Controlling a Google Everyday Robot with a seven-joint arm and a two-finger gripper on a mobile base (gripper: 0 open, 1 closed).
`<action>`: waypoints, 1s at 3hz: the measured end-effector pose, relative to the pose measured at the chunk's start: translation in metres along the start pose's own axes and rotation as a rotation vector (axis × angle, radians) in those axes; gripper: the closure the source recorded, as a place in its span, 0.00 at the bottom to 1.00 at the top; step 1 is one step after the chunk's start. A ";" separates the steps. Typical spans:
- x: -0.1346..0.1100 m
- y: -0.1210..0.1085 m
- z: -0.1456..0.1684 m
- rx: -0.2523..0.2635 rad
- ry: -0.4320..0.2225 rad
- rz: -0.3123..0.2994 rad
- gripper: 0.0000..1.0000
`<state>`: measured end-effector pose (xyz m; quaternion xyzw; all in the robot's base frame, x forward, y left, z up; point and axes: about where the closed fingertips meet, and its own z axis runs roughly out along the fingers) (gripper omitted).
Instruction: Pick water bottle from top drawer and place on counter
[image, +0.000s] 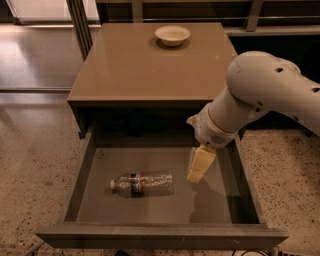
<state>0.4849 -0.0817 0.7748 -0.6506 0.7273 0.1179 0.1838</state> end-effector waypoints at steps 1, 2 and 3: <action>-0.028 0.001 0.039 0.004 -0.050 -0.053 0.00; -0.052 0.013 0.071 0.044 -0.052 -0.082 0.00; -0.049 0.014 0.077 0.053 -0.055 -0.060 0.00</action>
Offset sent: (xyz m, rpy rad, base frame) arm -0.0230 0.1243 -0.0911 0.0074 -0.1102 -0.0118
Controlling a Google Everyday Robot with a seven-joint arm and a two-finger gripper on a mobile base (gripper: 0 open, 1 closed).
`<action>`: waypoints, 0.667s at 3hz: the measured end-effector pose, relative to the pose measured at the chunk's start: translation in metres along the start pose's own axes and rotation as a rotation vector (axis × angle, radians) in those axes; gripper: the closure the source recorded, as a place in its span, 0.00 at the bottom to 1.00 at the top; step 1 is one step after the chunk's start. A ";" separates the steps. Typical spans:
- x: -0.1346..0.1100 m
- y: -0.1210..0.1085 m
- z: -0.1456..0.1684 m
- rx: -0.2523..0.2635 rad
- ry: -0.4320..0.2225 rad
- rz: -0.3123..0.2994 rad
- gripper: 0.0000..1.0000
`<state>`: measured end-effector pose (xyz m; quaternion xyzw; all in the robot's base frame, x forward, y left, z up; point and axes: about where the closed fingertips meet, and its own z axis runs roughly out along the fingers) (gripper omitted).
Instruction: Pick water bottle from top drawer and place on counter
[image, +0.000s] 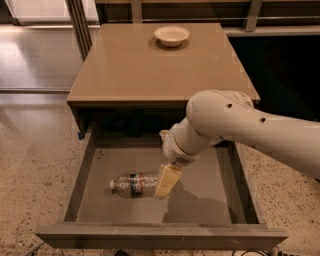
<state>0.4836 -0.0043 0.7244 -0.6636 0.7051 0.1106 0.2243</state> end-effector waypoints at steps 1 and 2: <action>0.001 0.002 0.006 -0.004 0.006 -0.005 0.00; -0.009 0.010 0.033 -0.035 0.003 -0.041 0.00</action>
Offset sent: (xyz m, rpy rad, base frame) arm -0.0093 0.0593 -0.0588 -0.0056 0.0367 0.1280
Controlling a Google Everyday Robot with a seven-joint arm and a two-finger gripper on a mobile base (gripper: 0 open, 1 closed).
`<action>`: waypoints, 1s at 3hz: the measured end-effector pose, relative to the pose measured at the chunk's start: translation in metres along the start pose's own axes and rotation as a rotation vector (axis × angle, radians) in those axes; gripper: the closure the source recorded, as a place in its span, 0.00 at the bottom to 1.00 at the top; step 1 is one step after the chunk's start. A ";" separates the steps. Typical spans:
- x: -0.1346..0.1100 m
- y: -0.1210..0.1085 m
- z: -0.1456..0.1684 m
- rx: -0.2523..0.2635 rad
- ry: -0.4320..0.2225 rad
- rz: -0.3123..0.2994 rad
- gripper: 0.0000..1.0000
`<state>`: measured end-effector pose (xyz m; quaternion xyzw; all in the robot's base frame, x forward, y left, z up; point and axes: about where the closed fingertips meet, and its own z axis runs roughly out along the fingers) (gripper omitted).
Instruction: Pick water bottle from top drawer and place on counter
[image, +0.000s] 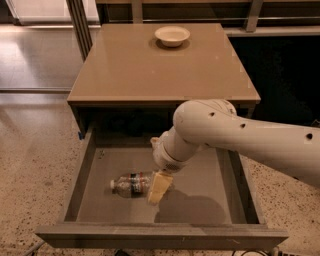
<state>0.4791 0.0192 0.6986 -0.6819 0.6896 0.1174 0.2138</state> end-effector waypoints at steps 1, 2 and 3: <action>-0.016 0.008 0.035 -0.039 -0.013 -0.049 0.00; -0.016 0.008 0.035 -0.039 -0.013 -0.049 0.00; -0.010 0.013 0.049 -0.057 0.000 -0.041 0.00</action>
Offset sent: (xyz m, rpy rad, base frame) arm -0.0032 0.0272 -0.0217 0.0049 0.0103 0.0554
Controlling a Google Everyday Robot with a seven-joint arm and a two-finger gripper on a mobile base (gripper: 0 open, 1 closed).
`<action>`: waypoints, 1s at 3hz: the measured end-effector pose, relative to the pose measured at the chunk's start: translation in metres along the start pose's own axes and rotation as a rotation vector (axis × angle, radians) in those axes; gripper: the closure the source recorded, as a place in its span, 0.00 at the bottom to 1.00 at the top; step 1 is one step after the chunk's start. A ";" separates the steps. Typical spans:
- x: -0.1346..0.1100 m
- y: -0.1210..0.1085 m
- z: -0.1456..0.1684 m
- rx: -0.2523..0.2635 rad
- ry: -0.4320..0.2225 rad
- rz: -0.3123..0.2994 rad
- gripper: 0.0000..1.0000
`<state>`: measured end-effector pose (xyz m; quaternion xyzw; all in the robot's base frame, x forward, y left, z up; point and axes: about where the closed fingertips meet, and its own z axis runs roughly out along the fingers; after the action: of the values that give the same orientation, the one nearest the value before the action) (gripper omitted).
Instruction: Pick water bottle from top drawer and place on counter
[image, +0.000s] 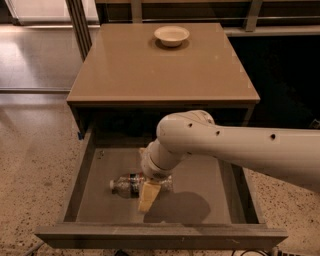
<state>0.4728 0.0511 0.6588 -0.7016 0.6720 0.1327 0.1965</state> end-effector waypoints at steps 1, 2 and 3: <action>0.006 0.000 0.020 -0.018 0.009 0.017 0.00; 0.009 -0.005 0.036 -0.023 0.012 0.033 0.00; 0.015 -0.004 0.047 -0.041 0.020 0.045 0.00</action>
Offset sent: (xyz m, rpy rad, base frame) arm 0.0184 0.0121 -0.0526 -0.0121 0.0477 -0.0376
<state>0.4816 0.0591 0.6112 -0.6914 0.6867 0.1439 0.1722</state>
